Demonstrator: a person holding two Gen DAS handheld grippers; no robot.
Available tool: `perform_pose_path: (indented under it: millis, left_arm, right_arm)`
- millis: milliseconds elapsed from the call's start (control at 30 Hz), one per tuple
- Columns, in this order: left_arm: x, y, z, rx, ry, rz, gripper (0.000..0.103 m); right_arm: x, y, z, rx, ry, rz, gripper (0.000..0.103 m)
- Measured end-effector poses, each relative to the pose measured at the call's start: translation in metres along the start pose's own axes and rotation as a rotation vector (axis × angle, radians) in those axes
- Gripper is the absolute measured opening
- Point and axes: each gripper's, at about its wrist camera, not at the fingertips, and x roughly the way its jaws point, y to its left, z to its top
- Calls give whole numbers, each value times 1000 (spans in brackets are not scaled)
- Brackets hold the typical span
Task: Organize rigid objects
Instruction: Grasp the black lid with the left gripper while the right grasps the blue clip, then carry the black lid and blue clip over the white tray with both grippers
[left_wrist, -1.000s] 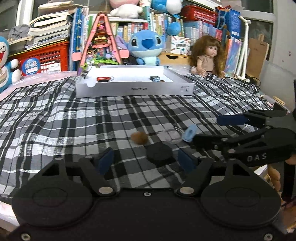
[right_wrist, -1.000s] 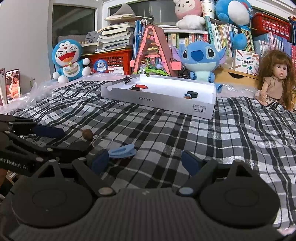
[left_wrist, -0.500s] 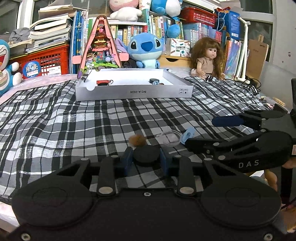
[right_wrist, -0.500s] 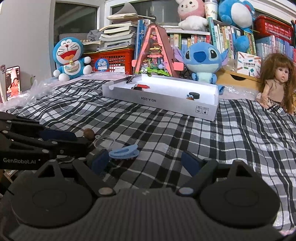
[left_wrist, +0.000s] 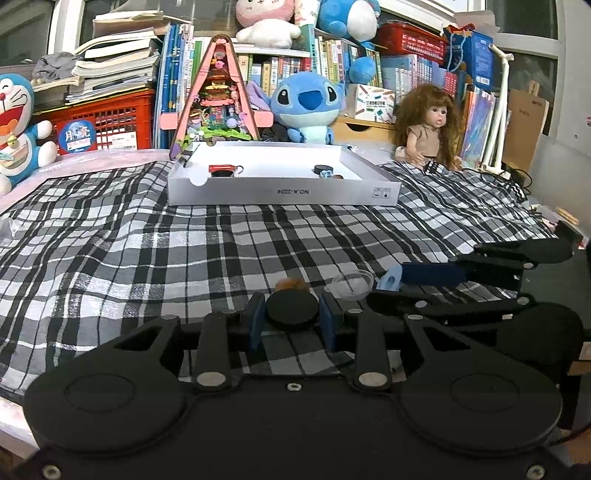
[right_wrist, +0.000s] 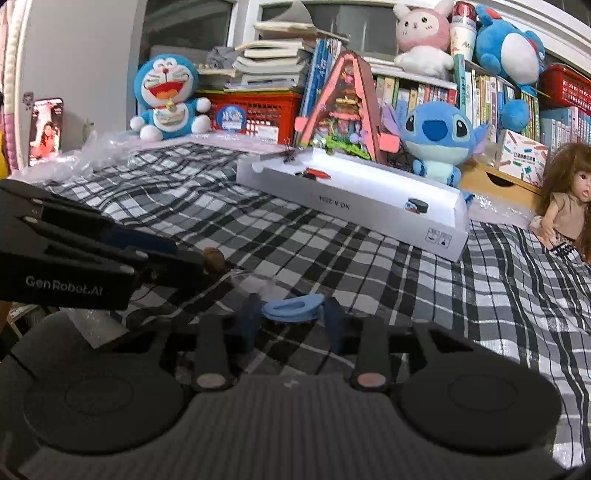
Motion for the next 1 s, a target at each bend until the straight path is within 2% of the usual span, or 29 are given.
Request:
perform_pose_path:
  millis: [667,1000]
  left_arm:
    - [12,11,27,-32,-20,76,29]
    - [32,27,62,-64,-31,95,29]
  right_arm:
    - [-3,-30,15,162,-10,-106,41]
    - [7,-49,35,235,-7,-115,41]
